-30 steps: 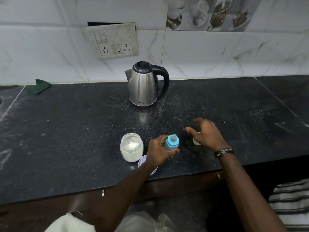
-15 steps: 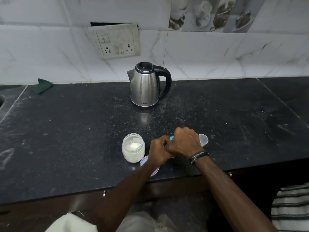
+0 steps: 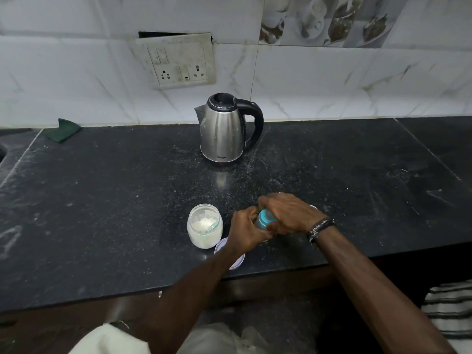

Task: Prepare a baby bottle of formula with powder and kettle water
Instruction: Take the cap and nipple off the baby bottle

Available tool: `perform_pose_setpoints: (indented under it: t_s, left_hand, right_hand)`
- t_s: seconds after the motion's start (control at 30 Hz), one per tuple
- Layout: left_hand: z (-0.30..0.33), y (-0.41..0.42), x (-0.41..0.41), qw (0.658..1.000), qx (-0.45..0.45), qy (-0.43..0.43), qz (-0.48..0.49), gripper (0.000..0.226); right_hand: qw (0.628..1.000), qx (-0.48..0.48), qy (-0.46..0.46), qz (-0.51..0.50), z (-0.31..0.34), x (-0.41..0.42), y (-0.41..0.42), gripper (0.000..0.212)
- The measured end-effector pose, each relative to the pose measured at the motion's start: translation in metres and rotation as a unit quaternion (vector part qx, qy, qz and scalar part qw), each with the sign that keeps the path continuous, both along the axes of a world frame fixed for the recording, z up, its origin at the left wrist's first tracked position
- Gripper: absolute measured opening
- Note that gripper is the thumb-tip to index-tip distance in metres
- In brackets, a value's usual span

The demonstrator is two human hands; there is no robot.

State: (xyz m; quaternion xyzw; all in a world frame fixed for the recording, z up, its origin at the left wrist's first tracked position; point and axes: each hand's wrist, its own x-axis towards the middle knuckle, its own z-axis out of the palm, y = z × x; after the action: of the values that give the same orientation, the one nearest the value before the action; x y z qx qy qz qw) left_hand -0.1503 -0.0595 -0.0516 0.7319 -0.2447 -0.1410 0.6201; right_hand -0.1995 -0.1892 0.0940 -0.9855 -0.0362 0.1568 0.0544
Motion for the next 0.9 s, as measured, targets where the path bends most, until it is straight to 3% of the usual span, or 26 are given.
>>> perform_pose_setpoints:
  t_s: [0.13,0.23,0.33,0.4,0.57,0.77,0.9]
  left_hand:
    - [0.008,0.001,-0.002,1.0,-0.025,0.0,-0.004,0.051]
    - [0.009,0.001,-0.001,1.0,-0.018,0.01,-0.003,0.048]
    - [0.006,0.0,-0.001,1.0,-0.004,0.008,-0.008,0.049]
    - [0.002,0.0,0.0,1.0,0.013,0.004,-0.003,0.047]
    - [0.001,-0.001,0.002,0.999,0.043,-0.023,0.01,0.049]
    - [0.007,-0.001,-0.002,1.0,0.008,-0.007,0.003,0.048]
    - [0.01,0.0,-0.001,0.999,0.035,-0.035,0.009,0.033]
  right_hand:
    - [1.0,0.004,0.009,0.022,0.009,-0.002,0.005,0.043]
    - [0.999,0.019,-0.01,-0.033,0.014,-0.006,0.011,0.04]
    - [0.987,-0.093,-0.083,-0.101,0.014,-0.004,0.024,0.038]
    - [0.982,-0.123,-0.08,-0.116,0.012,-0.003,0.034,0.041]
    - [0.99,-0.096,-0.035,-0.094,0.014,-0.001,0.036,0.033]
    - [0.999,-0.015,0.008,-0.047,0.015,-0.004,0.022,0.049]
    - [0.989,-0.088,-0.052,-0.111,0.013,-0.006,0.033,0.044]
